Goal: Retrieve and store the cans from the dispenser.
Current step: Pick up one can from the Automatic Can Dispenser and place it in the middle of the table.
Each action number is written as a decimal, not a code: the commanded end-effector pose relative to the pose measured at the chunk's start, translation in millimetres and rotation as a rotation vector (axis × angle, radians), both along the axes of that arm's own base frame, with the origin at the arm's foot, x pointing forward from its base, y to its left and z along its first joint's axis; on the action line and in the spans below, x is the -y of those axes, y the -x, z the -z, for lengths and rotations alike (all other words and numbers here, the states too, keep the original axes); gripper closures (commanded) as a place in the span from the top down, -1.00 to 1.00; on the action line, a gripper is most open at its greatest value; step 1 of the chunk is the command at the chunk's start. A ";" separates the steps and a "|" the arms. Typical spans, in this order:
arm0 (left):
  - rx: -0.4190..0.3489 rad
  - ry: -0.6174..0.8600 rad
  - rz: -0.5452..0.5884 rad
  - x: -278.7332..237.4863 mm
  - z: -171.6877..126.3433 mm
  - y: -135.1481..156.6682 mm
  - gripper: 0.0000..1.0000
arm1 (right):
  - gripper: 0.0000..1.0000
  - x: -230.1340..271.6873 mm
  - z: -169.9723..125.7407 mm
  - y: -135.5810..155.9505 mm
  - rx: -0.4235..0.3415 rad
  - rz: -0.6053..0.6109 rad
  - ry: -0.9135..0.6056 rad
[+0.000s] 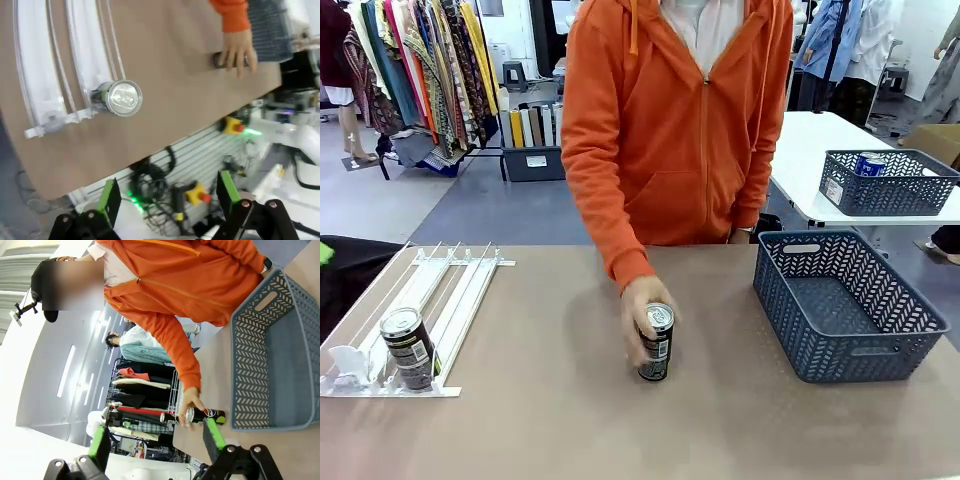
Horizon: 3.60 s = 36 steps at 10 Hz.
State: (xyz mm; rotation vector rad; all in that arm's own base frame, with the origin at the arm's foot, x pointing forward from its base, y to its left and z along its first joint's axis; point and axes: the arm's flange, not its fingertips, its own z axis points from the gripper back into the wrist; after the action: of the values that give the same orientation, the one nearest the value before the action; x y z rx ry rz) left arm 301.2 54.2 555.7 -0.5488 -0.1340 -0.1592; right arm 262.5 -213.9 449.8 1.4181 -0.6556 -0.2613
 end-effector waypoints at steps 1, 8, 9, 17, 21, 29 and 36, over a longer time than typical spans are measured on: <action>-0.030 -0.353 0.046 45.4 9.0 -12.9 1.00 | 1.00 -0.5 -4.6 -2.5 0.014 0.008 -0.018; 0.009 -0.531 -0.053 112.7 14.0 -21.6 1.00 | 1.00 -0.5 -4.6 -2.5 0.014 0.008 -0.018; 0.012 -0.532 -0.095 123.6 22.5 -28.5 1.00 | 1.00 -0.5 -4.6 -2.5 0.014 0.008 -0.018; -0.085 -0.475 -0.087 111.5 111.2 -67.7 1.00 | 1.00 -0.5 -4.6 -2.5 0.014 0.008 -0.018; -0.137 -0.484 -0.091 111.8 143.0 -78.2 1.00 | 1.00 -0.5 -4.6 -2.5 0.014 0.008 -0.018; -0.131 -0.524 -0.126 113.5 149.5 -80.5 -1.00 | 1.00 -0.5 -4.6 -2.5 0.014 0.008 -0.018; 0.034 -0.552 -0.146 113.7 63.3 -47.1 -1.00 | 1.00 -0.5 -4.6 -2.5 0.014 0.008 -0.018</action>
State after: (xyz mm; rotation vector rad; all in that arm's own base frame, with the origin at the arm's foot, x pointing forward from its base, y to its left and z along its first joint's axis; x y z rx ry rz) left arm 364.4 -61.5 459.6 -0.0079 -0.0823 -0.0535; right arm 262.6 -213.9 449.7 1.4183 -0.6554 -0.2613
